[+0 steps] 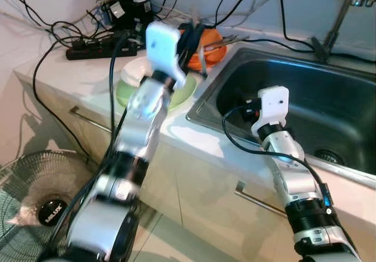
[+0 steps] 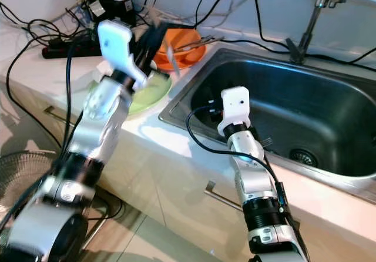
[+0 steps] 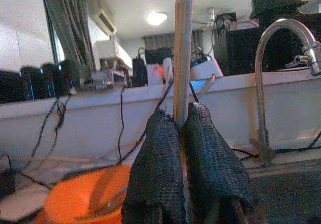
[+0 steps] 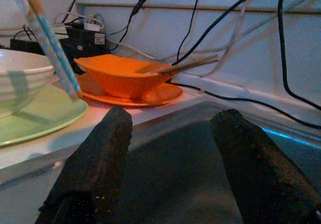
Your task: Kitchen organization
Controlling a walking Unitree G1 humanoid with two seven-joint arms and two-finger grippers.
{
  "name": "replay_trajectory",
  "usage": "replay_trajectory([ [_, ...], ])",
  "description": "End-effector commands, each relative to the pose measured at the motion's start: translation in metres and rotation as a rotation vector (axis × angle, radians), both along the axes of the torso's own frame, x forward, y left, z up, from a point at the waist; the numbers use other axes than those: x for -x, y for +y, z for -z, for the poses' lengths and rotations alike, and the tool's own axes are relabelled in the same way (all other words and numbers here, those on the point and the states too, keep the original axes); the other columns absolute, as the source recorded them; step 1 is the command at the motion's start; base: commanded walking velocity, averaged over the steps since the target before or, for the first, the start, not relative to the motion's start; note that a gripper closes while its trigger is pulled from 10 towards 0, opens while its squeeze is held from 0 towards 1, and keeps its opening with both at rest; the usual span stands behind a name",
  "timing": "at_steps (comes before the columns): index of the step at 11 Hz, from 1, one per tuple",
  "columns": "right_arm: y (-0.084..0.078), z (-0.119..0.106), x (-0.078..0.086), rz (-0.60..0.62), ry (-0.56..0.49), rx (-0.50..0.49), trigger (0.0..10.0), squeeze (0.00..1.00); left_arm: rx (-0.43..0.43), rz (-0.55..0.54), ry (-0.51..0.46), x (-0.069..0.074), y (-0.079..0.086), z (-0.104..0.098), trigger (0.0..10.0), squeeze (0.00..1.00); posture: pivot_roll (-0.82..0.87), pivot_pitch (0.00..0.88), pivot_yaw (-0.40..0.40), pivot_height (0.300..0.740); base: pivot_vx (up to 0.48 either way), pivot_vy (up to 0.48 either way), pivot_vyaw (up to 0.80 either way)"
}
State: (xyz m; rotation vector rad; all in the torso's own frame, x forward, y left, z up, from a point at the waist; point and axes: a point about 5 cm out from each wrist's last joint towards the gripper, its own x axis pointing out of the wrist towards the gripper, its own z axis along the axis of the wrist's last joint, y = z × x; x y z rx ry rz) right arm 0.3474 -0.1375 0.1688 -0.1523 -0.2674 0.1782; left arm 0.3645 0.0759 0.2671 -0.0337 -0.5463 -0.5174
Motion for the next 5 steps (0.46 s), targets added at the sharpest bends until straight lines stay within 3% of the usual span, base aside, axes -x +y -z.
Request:
replay_trajectory([
  [1, 0.010, -0.013, -0.001, -0.035, -0.056, 0.041, 10.0, 1.00, 0.028, 0.026, 0.006, 0.002, 0.004, -0.006, 10.0, 0.00, 0.13, 0.009, 0.069, 0.740, 0.000, 0.000, 0.00],
  [2, 0.014, -0.016, -0.001, -0.058, -0.066, 0.060, 10.0, 1.00, 0.057, 0.062, 0.032, 0.003, 0.002, -0.006, 10.0, 0.00, 0.12, 0.007, 0.071, 0.740, 0.000, 0.000, 0.00],
  [3, 0.017, -0.016, 0.000, -0.091, -0.064, 0.072, 10.0, 0.32, 0.073, 0.093, 0.042, 0.005, 0.000, -0.006, 10.0, 0.00, 0.12, 0.005, 0.071, 0.740, 0.000, 0.000, 0.00],
  [4, 0.022, -0.012, 0.002, -0.125, -0.054, 0.079, 10.0, 0.00, 0.075, 0.134, 0.051, 0.009, -0.005, -0.006, 10.0, 0.00, 0.12, 0.006, 0.071, 0.740, 0.000, 0.000, 0.00],
  [5, 0.025, -0.010, 0.004, -0.142, -0.046, 0.070, 10.0, 0.00, 0.080, 0.161, 0.050, 0.012, -0.008, -0.006, 10.0, 0.00, 0.12, 0.004, 0.071, 0.740, 0.000, 0.000, 0.00],
])
